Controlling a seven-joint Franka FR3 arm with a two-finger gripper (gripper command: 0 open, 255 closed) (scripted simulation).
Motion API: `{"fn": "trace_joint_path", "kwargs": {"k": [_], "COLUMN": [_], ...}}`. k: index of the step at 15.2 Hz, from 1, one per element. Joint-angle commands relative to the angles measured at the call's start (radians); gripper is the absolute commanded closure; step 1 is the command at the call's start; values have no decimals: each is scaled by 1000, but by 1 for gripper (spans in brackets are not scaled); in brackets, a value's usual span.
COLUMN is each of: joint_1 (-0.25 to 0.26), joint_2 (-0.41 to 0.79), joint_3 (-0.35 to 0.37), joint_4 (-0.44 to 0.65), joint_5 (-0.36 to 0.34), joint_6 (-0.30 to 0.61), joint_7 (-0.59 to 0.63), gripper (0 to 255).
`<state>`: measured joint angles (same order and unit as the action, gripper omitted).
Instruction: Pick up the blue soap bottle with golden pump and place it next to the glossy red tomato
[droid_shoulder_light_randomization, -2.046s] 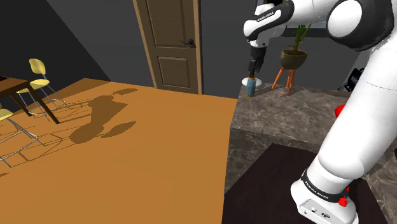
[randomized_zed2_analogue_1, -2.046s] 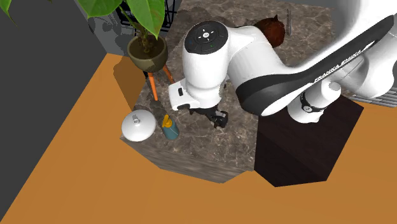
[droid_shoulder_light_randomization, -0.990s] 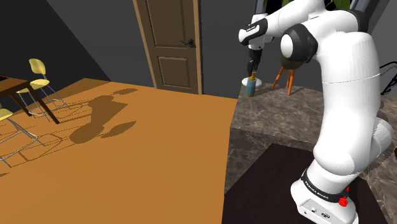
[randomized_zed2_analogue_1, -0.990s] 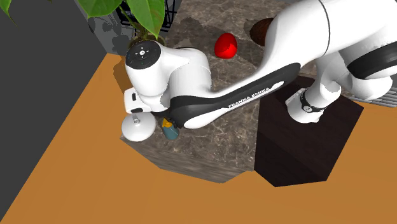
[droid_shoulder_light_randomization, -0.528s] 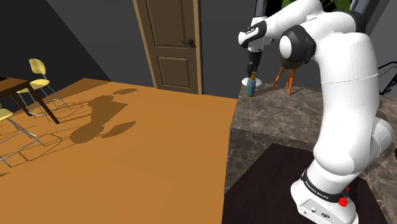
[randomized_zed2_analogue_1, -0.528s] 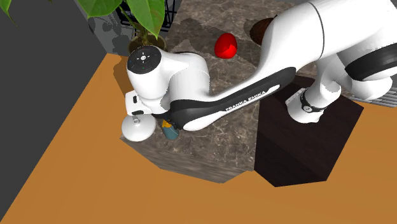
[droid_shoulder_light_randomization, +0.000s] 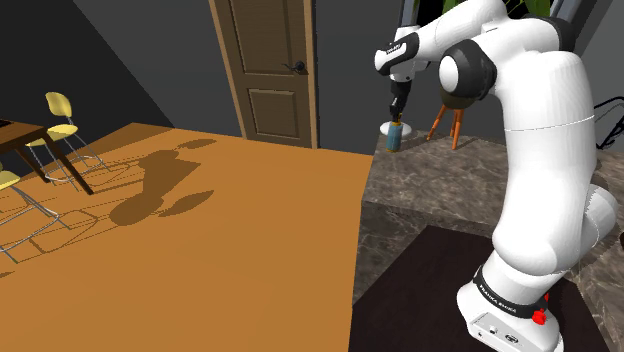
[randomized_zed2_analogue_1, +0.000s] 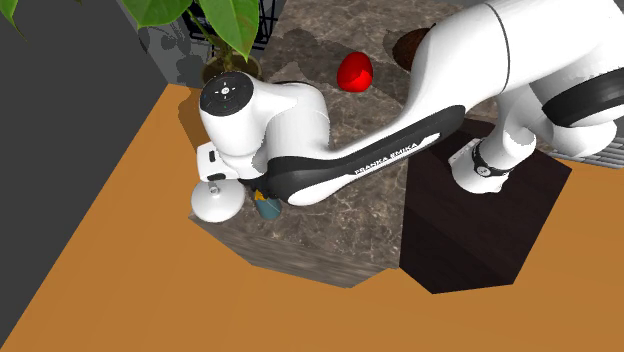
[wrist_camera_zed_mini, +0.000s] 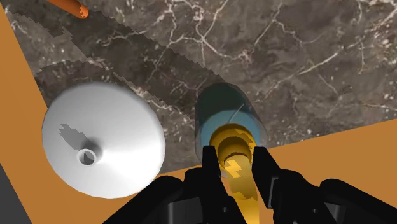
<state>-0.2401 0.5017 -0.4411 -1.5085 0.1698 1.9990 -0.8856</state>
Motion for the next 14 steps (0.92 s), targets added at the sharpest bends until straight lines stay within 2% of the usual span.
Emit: {"fn": "trace_joint_path", "kwargs": {"k": [1,4,14], "joint_1": [0,0,-3], "joint_2": [0,0,-27], "joint_3": [0,0,-9], "joint_4": [0,-1,95], "joint_5": [0,0,-14], "joint_6": [0,0,-120], "joint_7": [0,0,7], "gripper": [255,255,255]}}
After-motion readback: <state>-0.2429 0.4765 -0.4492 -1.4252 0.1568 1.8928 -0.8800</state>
